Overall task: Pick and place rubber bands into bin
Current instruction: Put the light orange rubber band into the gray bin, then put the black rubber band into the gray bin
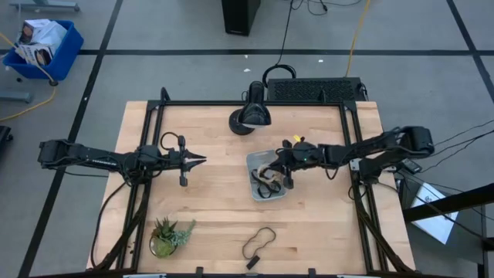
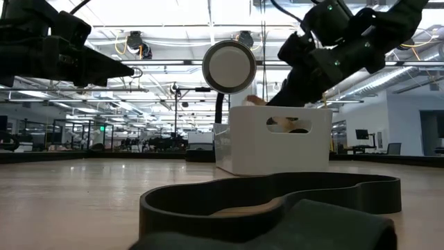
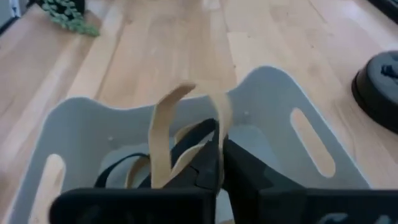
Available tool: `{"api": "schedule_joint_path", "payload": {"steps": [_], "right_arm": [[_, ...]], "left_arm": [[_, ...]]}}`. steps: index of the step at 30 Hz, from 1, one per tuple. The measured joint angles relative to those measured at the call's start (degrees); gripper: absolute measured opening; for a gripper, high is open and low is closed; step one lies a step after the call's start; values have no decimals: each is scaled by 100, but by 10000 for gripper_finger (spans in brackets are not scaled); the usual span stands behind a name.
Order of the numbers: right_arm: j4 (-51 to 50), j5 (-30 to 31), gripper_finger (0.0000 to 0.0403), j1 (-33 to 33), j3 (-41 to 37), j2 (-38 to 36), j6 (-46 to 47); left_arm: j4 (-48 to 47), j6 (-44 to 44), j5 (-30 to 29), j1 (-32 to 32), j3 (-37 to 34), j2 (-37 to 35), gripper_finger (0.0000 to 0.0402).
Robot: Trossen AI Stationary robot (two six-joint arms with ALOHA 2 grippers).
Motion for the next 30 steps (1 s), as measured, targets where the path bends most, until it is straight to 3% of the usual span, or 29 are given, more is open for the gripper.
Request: {"api": "schedule_joint_path", "payload": {"steps": [10,14,18,23,30], "right_arm": [[422,-9,180,14,0,-128,-135],[358,-5,200,57,57,-650,-542],[184,-12,153,53,59,-1559,-1029],[-423,4,24,9,61,-2832,-1385],[-1751,751,6,13,-19,-4062,-1250]], "left_arm": [[-50,66,-1,0,0,0,47],[-50,60,0,0,0,2,47],[-147,55,-2,0,0,6,47],[-335,63,-11,0,0,6,47],[-352,-198,-462,0,0,6,47]]}}
